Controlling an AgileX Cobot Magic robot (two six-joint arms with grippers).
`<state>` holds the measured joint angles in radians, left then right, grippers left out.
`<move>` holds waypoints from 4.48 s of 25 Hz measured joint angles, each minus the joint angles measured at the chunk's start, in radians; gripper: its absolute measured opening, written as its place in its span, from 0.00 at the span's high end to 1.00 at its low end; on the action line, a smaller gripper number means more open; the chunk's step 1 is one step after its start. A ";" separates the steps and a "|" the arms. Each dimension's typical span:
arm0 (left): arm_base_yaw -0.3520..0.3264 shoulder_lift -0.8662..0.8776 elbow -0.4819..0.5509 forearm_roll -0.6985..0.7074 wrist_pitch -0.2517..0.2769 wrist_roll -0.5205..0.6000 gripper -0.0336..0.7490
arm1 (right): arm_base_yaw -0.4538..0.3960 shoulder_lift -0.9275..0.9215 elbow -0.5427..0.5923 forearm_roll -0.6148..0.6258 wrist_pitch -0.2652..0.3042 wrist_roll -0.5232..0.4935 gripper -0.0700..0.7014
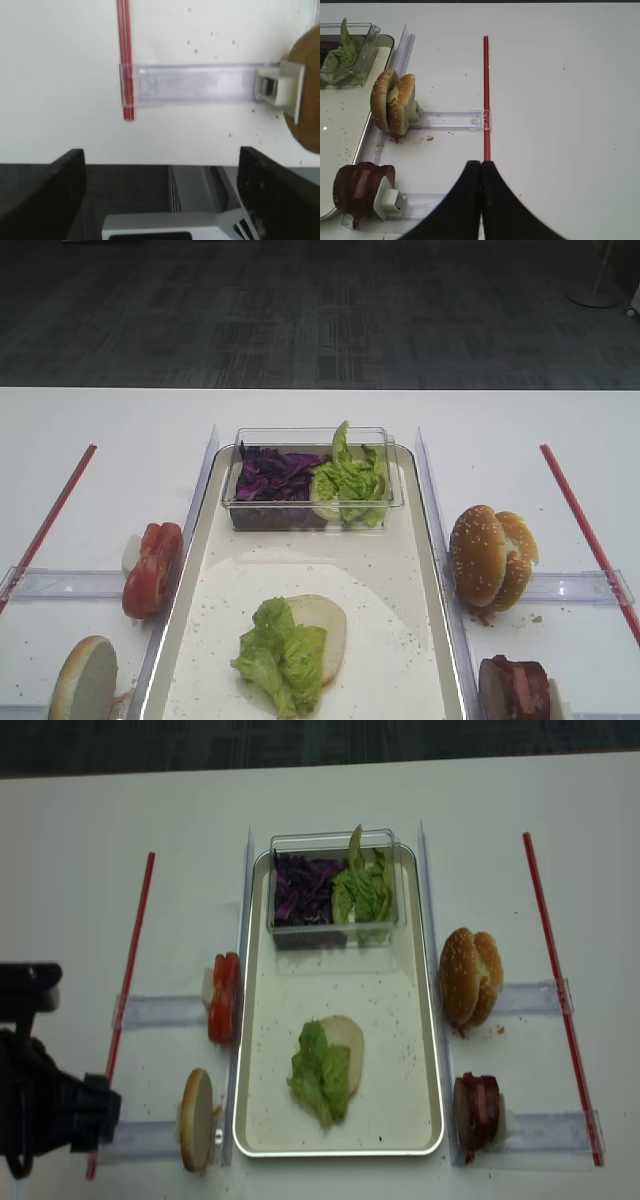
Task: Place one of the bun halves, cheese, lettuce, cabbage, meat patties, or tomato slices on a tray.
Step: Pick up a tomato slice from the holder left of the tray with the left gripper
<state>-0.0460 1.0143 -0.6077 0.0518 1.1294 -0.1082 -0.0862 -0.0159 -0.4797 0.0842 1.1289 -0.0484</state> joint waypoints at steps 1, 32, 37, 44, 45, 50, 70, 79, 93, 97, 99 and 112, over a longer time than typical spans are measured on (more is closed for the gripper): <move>0.000 0.026 -0.028 0.005 -0.008 -0.003 0.24 | 0.000 0.000 0.000 0.000 0.000 0.000 0.44; -0.014 0.606 -0.526 -0.011 -0.024 -0.001 0.24 | 0.000 0.000 0.000 0.000 0.000 0.000 0.44; -0.098 0.606 -0.530 -0.012 -0.050 -0.014 0.24 | 0.000 0.000 0.000 0.000 0.000 0.000 0.44; -0.275 0.606 -0.530 -0.025 -0.092 -0.085 0.24 | 0.000 0.000 0.000 0.000 0.000 0.000 0.44; -0.293 0.606 -0.530 -0.029 -0.096 -0.094 0.24 | 0.000 0.000 0.000 0.000 0.000 0.000 0.44; -0.363 0.607 -0.530 -0.035 -0.117 -0.128 0.24 | 0.000 0.000 0.000 0.000 0.000 0.000 0.44; -0.390 0.659 -0.532 -0.112 -0.144 -0.185 0.27 | 0.000 0.000 0.000 0.000 0.000 0.002 0.44; -0.390 0.691 -0.532 -0.134 -0.183 -0.185 0.29 | 0.000 0.000 0.000 0.000 0.000 0.002 0.44; -0.392 0.744 -0.532 -0.162 -0.200 -0.163 0.32 | 0.000 0.000 0.000 0.000 0.000 0.002 0.44; -0.392 0.754 -0.536 -0.162 -0.200 -0.161 0.33 | 0.000 0.000 0.000 0.000 0.000 0.002 0.44; -0.392 0.756 -0.538 -0.158 -0.200 -0.161 0.36 | 0.000 0.000 0.000 0.000 0.000 0.002 0.44; -0.392 0.758 -0.538 -0.084 -0.181 -0.161 0.70 | 0.000 0.000 0.000 0.000 0.000 0.002 0.44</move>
<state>-0.4378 1.7724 -1.1457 -0.0317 0.9489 -0.2689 -0.0862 -0.0159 -0.4797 0.0842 1.1289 -0.0466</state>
